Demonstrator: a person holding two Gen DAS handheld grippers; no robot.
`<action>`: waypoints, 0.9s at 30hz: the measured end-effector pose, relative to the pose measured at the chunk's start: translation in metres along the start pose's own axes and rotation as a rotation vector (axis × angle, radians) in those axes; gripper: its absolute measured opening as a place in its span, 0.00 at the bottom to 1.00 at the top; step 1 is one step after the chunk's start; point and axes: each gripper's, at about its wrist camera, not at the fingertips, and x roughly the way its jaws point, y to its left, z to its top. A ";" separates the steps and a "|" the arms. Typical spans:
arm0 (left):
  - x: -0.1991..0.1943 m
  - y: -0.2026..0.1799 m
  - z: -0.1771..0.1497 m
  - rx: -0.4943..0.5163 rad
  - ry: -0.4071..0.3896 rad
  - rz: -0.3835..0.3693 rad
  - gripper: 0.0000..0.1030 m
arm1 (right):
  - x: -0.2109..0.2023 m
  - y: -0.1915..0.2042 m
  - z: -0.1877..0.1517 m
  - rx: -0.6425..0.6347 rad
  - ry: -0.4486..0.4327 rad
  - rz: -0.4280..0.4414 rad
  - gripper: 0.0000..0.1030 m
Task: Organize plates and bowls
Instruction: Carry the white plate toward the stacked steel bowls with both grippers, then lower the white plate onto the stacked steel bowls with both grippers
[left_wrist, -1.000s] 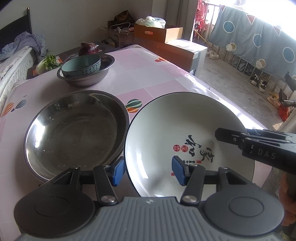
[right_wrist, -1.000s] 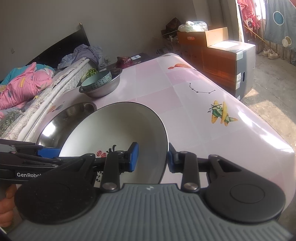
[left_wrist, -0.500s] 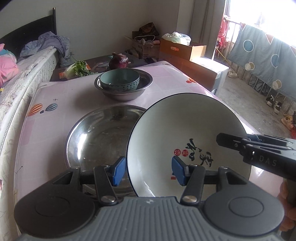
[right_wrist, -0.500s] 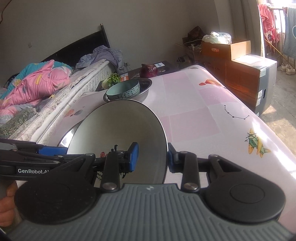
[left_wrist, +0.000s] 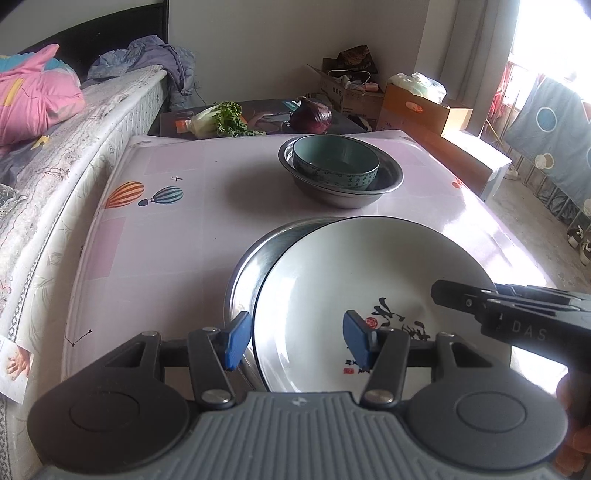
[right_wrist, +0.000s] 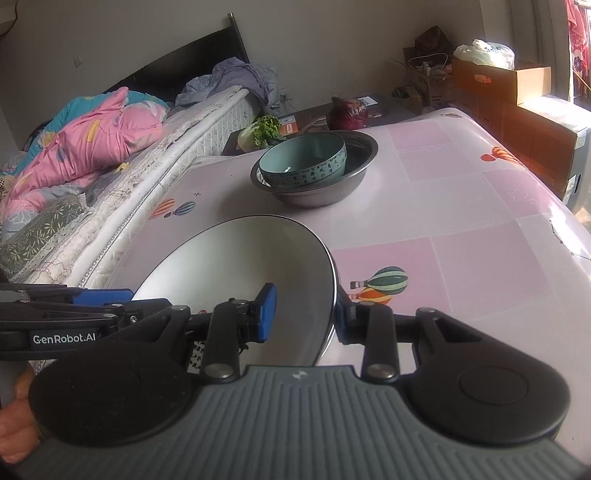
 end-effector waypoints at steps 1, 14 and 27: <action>0.002 0.003 0.001 -0.004 0.004 0.000 0.53 | 0.004 0.001 0.001 0.000 0.007 0.000 0.31; 0.006 -0.003 0.009 0.086 -0.057 -0.012 0.54 | 0.034 0.008 0.007 -0.008 0.060 -0.032 0.30; -0.003 0.000 0.014 0.092 -0.064 0.023 0.68 | 0.033 -0.004 0.012 0.103 0.046 0.012 0.36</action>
